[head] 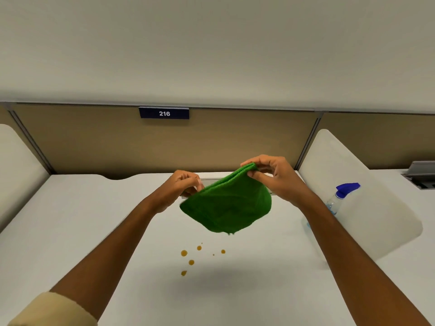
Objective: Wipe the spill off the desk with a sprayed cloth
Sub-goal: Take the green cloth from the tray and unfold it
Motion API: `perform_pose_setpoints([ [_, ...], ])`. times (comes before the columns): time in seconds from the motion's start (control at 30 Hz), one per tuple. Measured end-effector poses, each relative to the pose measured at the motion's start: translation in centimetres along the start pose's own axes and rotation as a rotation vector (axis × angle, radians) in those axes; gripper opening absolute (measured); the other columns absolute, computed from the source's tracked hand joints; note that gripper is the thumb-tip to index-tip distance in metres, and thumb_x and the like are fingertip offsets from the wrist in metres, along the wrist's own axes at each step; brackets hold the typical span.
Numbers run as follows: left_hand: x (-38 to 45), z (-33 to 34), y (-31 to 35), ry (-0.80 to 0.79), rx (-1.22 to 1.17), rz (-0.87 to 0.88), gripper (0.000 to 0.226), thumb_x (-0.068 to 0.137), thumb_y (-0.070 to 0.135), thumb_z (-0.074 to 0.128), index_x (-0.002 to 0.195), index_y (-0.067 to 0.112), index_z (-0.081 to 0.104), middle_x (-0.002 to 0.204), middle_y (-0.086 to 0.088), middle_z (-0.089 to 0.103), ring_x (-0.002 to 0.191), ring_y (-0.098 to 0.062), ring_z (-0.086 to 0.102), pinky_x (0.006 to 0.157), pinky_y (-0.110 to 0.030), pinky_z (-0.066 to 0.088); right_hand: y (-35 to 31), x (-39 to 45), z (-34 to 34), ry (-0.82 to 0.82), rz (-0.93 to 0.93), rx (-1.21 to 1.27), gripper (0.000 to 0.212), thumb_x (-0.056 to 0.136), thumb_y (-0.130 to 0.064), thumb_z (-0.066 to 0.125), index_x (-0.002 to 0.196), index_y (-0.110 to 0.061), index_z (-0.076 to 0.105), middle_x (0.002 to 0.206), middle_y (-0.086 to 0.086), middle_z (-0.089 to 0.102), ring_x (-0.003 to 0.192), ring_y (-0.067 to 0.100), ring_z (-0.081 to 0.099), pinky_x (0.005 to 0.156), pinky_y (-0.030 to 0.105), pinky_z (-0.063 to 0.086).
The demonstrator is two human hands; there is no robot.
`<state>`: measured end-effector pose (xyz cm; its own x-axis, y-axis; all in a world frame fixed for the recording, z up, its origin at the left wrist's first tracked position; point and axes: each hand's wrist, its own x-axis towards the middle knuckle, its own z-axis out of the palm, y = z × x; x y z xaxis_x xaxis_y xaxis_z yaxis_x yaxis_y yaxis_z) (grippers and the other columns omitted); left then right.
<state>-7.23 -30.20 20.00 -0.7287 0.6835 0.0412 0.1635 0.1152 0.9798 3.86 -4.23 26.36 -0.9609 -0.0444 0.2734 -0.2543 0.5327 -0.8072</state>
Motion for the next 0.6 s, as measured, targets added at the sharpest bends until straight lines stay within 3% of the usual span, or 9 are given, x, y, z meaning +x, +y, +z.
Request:
perform_pose_setpoints([
  [0.13, 0.8, 1.6, 2.1, -0.052, -0.04, 0.016, 0.069, 0.085, 0.059, 0.052, 0.088, -0.008, 0.067, 0.092, -0.018, 0.072, 0.08, -0.034, 0.07, 0.078, -0.03, 0.056, -1.1, 0.2, 0.0, -0.072, -0.004, -0.089, 0.022, 0.086, -0.015, 0.07, 0.095, -0.035, 0.071, 0.099, -0.014, 0.072, 0.099, 0.011, 0.064, 0.09, 0.033, 0.054],
  [0.27, 2.2, 4.2, 4.4, -0.075, -0.055, 0.076, 0.069, 0.094, 0.062, 0.036, 0.099, 0.003, 0.07, 0.106, -0.015, 0.073, 0.104, -0.03, 0.069, 0.095, -0.042, 0.054, -1.9, 0.1, 0.0, -0.144, -0.029, -0.122, 0.02, 0.079, -0.016, 0.077, 0.088, -0.033, 0.073, 0.091, -0.016, 0.071, 0.093, 0.005, 0.063, 0.086, 0.023, 0.047],
  [0.43, 3.6, 7.6, 6.9, -0.116, -0.232, 0.121, 0.069, 0.097, 0.056, 0.017, 0.094, 0.009, 0.066, 0.099, -0.005, 0.074, 0.103, -0.02, 0.068, 0.091, -0.031, 0.051, -2.3, -0.3, -1.1, -0.141, -0.077, -0.15, 0.019, 0.076, -0.018, 0.079, 0.091, -0.029, 0.076, 0.084, -0.019, 0.065, 0.085, -0.001, 0.054, 0.075, 0.01, 0.042],
  [0.6, 4.6, 8.9, 7.6, -0.193, -0.171, 0.121, 0.082, 0.092, 0.071, 0.018, 0.09, 0.004, 0.065, 0.093, -0.01, 0.072, 0.099, -0.022, 0.071, 0.092, -0.031, 0.053, -2.6, -0.9, -2.7, -0.146, -0.152, -0.129, 0.016, 0.079, -0.014, 0.076, 0.092, -0.023, 0.075, 0.09, -0.018, 0.067, 0.087, 0.003, 0.057, 0.075, 0.009, 0.045],
])
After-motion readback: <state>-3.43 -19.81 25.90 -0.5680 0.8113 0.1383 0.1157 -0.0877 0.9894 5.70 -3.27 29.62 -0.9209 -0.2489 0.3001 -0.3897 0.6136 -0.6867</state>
